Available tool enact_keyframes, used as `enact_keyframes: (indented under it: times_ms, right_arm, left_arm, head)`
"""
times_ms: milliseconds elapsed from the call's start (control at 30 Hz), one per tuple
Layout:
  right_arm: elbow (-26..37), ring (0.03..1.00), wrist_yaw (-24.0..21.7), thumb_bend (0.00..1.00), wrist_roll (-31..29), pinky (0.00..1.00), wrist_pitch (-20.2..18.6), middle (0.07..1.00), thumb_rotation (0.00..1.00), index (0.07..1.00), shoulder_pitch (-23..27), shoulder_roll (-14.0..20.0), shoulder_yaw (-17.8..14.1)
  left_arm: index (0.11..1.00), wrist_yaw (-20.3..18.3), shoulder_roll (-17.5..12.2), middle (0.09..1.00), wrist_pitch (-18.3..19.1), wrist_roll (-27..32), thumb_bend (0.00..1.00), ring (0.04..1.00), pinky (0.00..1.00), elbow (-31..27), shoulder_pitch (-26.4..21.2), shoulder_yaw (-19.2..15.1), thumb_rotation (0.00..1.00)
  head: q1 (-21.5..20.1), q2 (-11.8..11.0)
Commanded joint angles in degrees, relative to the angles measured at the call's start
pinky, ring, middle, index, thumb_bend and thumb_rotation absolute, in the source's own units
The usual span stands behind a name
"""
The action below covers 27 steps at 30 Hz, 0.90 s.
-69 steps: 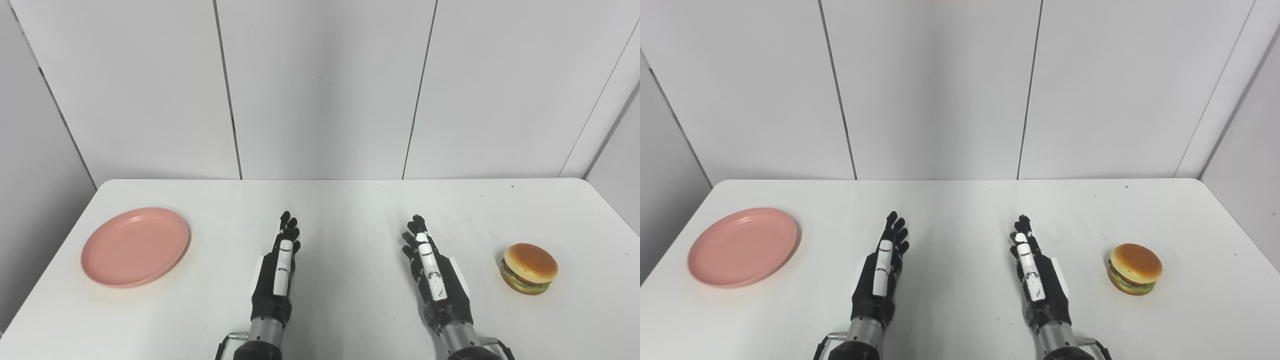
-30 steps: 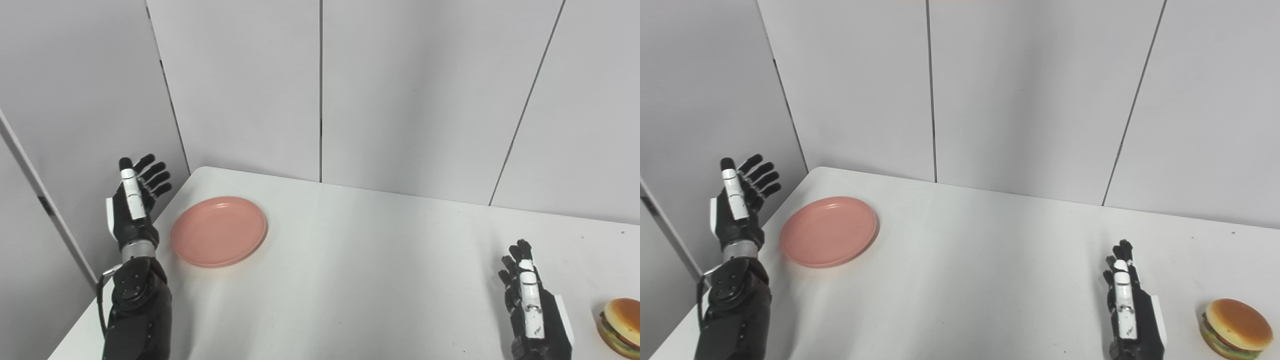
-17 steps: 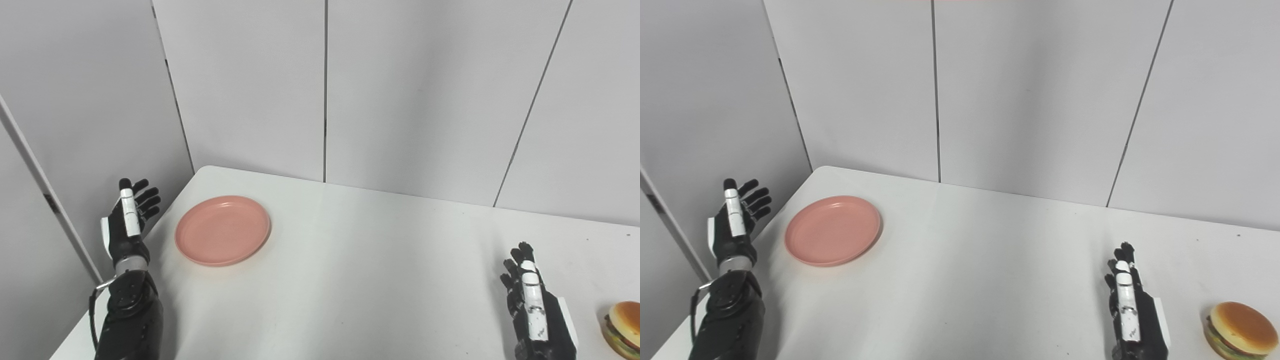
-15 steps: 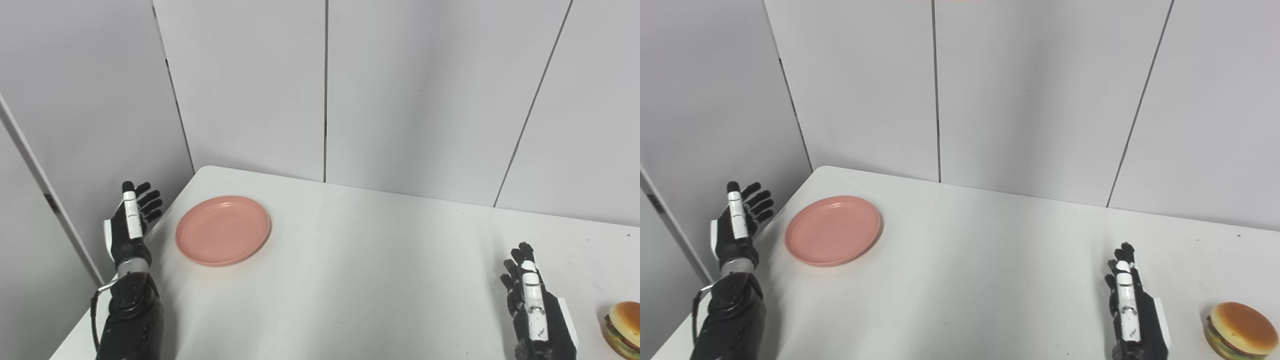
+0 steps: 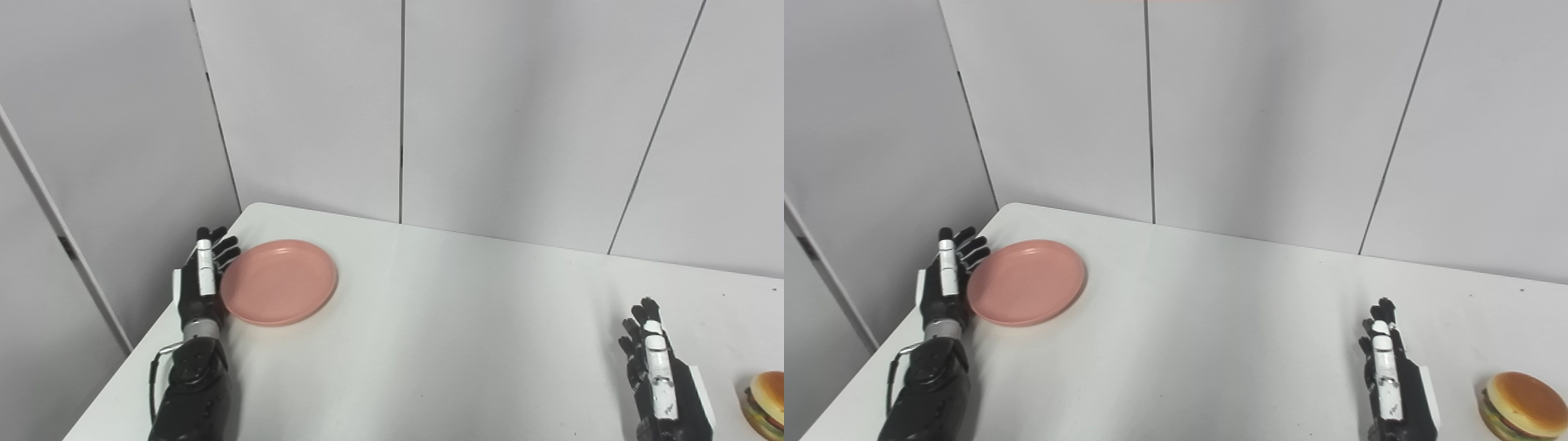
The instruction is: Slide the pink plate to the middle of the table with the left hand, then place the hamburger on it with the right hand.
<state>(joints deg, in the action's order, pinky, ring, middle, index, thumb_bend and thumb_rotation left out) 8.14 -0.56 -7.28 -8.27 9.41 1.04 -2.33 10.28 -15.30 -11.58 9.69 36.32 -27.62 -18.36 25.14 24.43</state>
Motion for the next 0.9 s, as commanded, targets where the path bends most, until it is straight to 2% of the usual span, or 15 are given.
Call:
enact_keyframes:
  times_ms: [0,167,333,467,567,667,767,867]
  right_arm:
    - [1.8,1.000,-0.3,0.39,0.0,1.00,0.5,1.000,0.96,1.000,1.3,-0.1,0.1]
    - [1.4,1.000,-0.5,0.40,-0.5,1.00,1.2,1.000,0.97,1.000,1.3,-0.1,0.0]
    - [0.7,1.000,-0.2,0.40,-0.4,1.00,2.2,0.995,0.94,1.000,1.5,-0.5,-0.2]
    - [1.0,1.000,-0.6,0.39,-0.5,1.00,1.4,1.000,0.97,1.000,1.5,-0.4,0.0]
    - [-0.3,1.000,-0.5,0.39,-0.6,1.00,3.0,1.000,0.97,1.000,1.7,-0.7,0.0]
    - [-1.2,1.000,-0.7,0.39,-0.8,1.00,3.5,1.000,0.98,1.000,1.8,-0.8,-0.1]
    - [-2.4,1.000,-0.7,0.39,-0.4,1.00,4.7,0.999,0.97,1.000,1.9,-0.7,0.0]
    - [-3.7,1.000,-1.7,0.40,-1.1,1.00,6.2,1.000,0.96,1.000,1.9,-0.6,0.3]
  left_arm:
    - [0.734,-0.1,0.9,0.736,-0.2,-0.5,0.83,0.732,0.72,-0.4,-1.9,1.0,1.00]
    - [0.731,-1.7,2.8,0.738,0.5,1.9,0.86,0.740,0.78,0.1,-2.7,1.1,1.00]
    - [0.725,-1.8,4.6,0.737,0.4,1.2,0.85,0.753,0.80,-0.1,-2.6,3.0,1.00]
    - [0.732,-2.7,6.1,0.742,0.6,1.4,0.87,0.769,0.83,-0.5,-2.3,4.3,1.00]
    - [0.726,-3.2,7.9,0.735,-0.2,1.3,0.85,0.747,0.73,-0.9,-1.9,5.3,1.00]
    - [0.733,-4.7,9.6,0.741,-1.0,2.6,0.84,0.750,0.71,-1.2,-1.4,5.8,1.00]
    - [0.734,-4.3,11.4,0.742,-1.1,1.2,0.82,0.749,0.70,-2.6,-0.3,6.8,1.00]
    - [0.734,-4.3,13.1,0.742,0.1,0.7,0.82,0.745,0.71,-5.1,1.0,7.8,1.00]
  head:
    - [0.0,0.0]
    - [-0.2,-0.1]
    - [-0.9,-0.1]
    - [-1.7,-0.1]
    - [-3.0,-0.2]
    - [-4.1,-0.2]
    - [-6.2,0.0]
    - [-8.4,0.5]
